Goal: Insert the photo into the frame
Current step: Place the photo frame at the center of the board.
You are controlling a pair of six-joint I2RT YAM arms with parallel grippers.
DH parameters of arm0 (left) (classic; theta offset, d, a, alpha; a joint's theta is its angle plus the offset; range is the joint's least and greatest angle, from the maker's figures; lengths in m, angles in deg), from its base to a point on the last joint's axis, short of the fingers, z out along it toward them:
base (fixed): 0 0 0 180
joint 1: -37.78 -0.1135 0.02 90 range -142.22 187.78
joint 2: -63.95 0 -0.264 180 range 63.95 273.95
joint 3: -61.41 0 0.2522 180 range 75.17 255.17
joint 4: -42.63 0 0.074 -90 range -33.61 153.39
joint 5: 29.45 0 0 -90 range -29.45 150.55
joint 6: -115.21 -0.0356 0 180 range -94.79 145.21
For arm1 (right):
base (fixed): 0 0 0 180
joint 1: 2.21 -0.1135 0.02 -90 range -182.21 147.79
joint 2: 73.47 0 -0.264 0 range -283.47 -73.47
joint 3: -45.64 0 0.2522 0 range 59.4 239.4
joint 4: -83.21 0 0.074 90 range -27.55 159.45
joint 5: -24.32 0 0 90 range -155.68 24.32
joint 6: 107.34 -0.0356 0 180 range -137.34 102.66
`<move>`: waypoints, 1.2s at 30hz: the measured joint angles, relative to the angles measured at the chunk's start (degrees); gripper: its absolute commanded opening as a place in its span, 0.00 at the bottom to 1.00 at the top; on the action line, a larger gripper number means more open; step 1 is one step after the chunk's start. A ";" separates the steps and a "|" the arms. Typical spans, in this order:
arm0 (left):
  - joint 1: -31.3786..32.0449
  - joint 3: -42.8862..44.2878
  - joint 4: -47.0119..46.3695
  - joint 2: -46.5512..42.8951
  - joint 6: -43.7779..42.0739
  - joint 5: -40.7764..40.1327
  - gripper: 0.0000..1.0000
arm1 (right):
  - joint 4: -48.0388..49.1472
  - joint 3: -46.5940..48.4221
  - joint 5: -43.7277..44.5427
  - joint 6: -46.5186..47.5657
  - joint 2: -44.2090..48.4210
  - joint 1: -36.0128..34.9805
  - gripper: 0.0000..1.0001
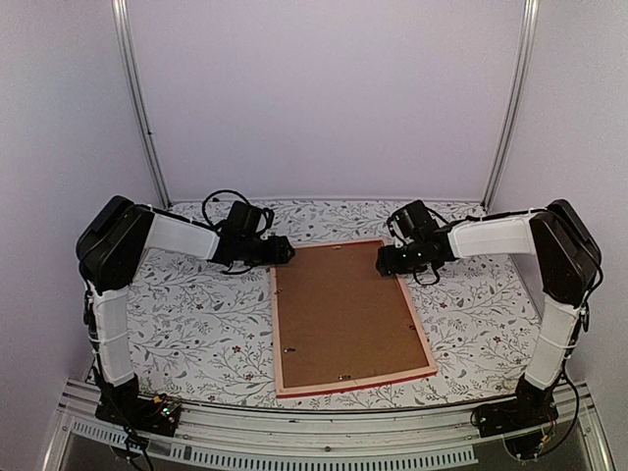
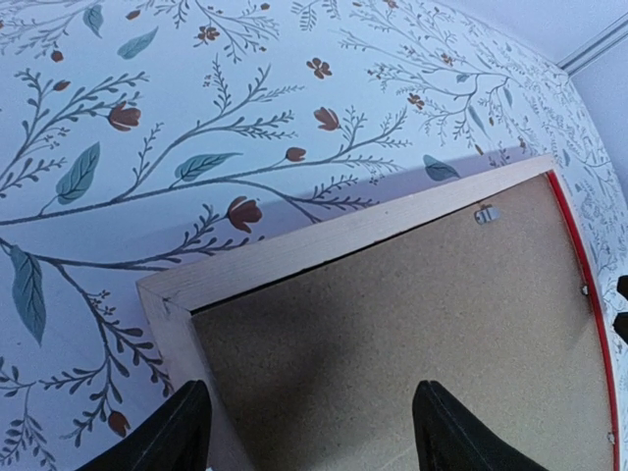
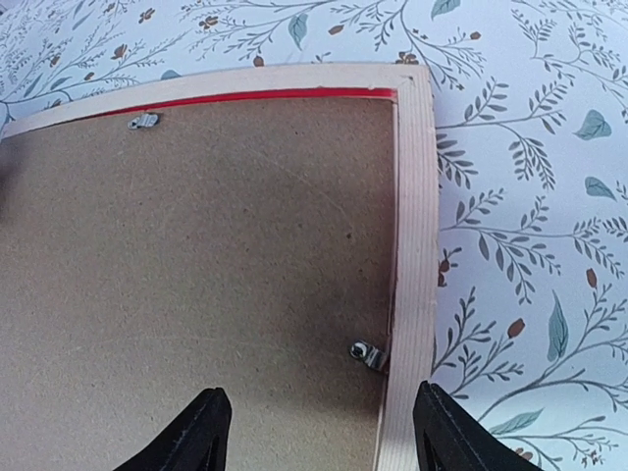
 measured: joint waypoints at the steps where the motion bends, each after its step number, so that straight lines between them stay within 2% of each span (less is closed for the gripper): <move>1: 0.00 0.00 0.00 0.00 0.00 0.00 0.73 | -0.02 0.68 -0.11 0.28 -0.61 0.02 0.67; 20: 0.00 -0.28 -0.50 -0.02 0.02 -0.02 0.74 | -7.10 14.80 0.59 1.42 -12.92 -0.79 0.65; 29: 0.04 -1.20 -0.59 -0.72 0.04 -1.18 0.74 | -15.82 20.57 4.70 -1.44 -15.37 -2.67 0.64; 36: 0.42 -2.56 0.85 -1.01 0.48 -3.82 0.74 | -17.64 20.79 5.31 -5.27 -15.39 -2.99 0.63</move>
